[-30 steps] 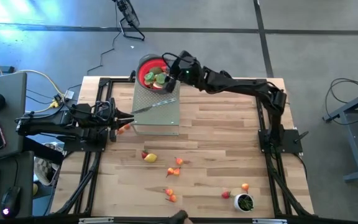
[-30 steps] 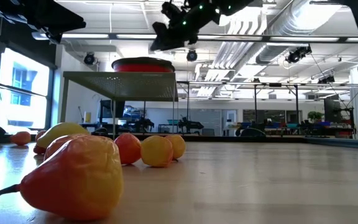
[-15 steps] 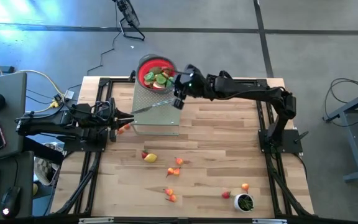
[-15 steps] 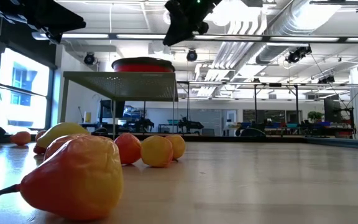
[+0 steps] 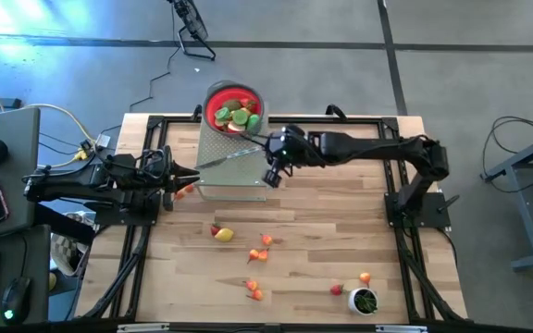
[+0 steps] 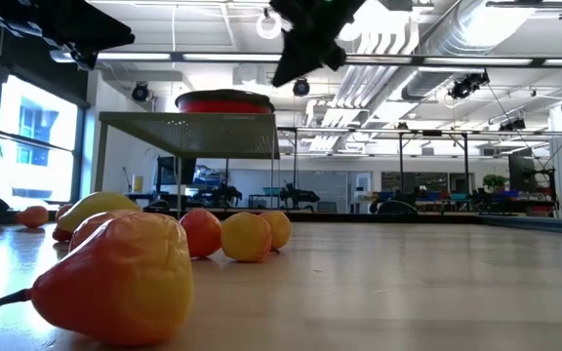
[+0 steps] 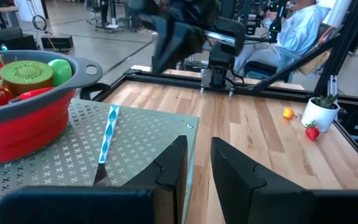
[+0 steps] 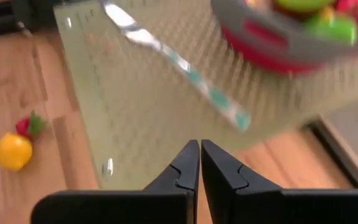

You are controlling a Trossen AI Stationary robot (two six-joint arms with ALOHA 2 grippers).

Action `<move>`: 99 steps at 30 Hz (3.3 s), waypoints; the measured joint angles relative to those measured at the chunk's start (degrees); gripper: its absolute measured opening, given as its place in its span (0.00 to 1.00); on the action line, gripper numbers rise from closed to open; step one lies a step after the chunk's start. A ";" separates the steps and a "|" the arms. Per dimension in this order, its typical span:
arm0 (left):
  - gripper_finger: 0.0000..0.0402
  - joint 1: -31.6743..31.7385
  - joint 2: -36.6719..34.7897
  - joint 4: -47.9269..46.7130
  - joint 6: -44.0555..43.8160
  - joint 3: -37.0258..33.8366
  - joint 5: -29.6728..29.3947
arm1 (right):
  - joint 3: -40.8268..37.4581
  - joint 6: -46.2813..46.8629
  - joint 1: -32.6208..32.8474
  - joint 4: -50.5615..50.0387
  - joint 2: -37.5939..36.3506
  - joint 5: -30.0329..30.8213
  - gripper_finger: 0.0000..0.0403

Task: Pick & Place Fruit
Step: Put the orange pear into the red strainer on the shelf

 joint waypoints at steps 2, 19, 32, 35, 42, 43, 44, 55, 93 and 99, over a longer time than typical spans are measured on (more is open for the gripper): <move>0.17 0.00 0.02 0.00 -0.52 0.00 0.00 | -3.74 3.20 1.29 -0.43 -2.51 1.10 0.03; 0.17 0.00 0.02 -0.02 -1.18 0.00 -0.02 | -35.13 41.72 17.67 -3.50 -31.87 15.33 0.03; 0.17 0.02 0.01 0.04 -1.19 0.00 -0.11 | -39.54 69.93 26.50 -24.09 -35.54 0.14 0.03; 0.17 0.01 0.00 0.04 -1.18 0.00 -0.11 | -39.52 74.18 28.18 -26.59 -35.54 -1.44 0.03; 0.17 0.00 0.01 0.04 2.49 0.00 -2.29 | -39.52 89.70 32.74 -32.48 -35.54 -2.95 0.03; 0.17 0.01 0.02 0.04 3.41 0.00 -3.49 | -39.52 92.61 33.51 -33.54 -35.54 -3.36 0.03; 0.17 0.01 0.01 0.04 4.20 0.00 -4.87 | -39.52 95.48 34.30 -34.51 -35.54 -3.70 0.03; 0.17 0.02 0.02 0.04 9.92 0.00 -13.70 | -39.49 117.55 42.75 -36.27 -35.10 -13.83 0.03; 0.17 0.02 0.02 -0.79 11.06 0.00 -13.86 | -39.45 126.53 51.06 -15.08 -15.74 -30.05 0.50; 0.17 0.02 0.02 -0.81 10.93 0.00 -13.86 | -39.45 129.00 51.37 -14.23 -15.76 -28.18 0.72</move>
